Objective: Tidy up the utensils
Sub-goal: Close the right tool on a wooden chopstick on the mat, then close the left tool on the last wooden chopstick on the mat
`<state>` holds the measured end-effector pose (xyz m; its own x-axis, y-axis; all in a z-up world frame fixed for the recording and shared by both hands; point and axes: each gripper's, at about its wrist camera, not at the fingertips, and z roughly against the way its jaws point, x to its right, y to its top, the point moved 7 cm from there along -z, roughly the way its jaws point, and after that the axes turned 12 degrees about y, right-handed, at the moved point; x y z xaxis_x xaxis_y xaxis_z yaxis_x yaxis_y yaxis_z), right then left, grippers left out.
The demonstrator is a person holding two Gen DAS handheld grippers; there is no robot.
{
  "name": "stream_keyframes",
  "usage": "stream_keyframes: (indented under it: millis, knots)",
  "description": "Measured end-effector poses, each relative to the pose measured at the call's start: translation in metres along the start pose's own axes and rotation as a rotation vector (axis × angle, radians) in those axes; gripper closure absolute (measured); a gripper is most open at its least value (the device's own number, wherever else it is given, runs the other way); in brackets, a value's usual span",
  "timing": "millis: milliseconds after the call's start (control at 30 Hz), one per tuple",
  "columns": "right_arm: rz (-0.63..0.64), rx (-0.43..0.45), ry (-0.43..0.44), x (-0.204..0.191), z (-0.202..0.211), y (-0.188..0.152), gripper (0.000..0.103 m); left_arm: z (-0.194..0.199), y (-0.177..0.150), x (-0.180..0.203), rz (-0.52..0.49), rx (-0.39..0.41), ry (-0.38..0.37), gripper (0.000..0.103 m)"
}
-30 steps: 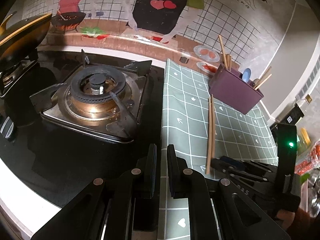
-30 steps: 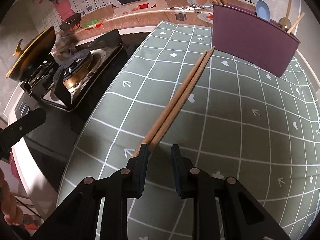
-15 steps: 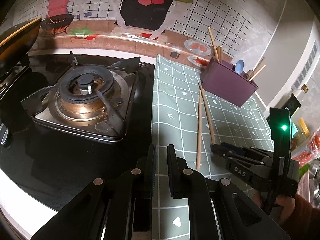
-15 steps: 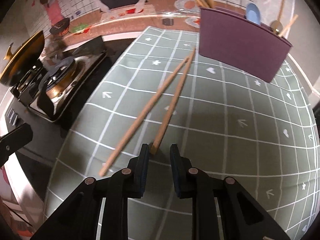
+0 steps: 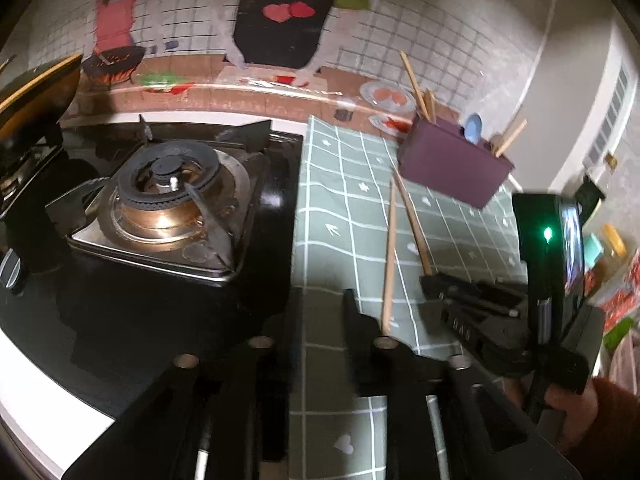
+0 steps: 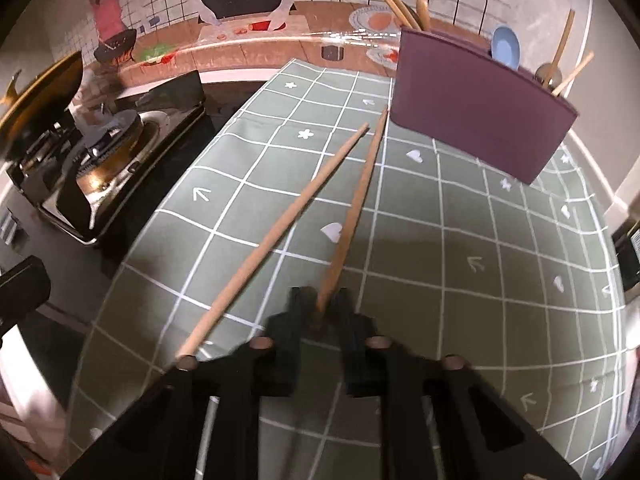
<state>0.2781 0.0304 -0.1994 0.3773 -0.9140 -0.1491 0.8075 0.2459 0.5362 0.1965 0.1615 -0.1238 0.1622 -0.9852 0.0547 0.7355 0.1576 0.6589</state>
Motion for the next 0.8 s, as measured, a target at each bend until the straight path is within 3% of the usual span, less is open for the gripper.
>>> stream_keyframes:
  millis: [167,367,667,800]
  knots:
    - [-0.031,0.028,-0.013,0.023,0.018,-0.002,0.097,-0.007,-0.013,0.023,-0.041,-0.062,-0.066,0.056]
    - [-0.072,0.094,-0.031,0.058,0.057,-0.009,0.097,-0.018,-0.022,0.051,-0.068,-0.097,-0.072,0.056]
    - [-0.117,0.120,-0.061,0.094,0.089,-0.033,0.097,-0.039,-0.025,0.072,-0.071,-0.101,0.008,0.057]
    - [-0.139,0.133,-0.067,0.106,0.101,-0.038,0.097,-0.042,-0.026,0.077,-0.076,-0.089,0.019,0.062]
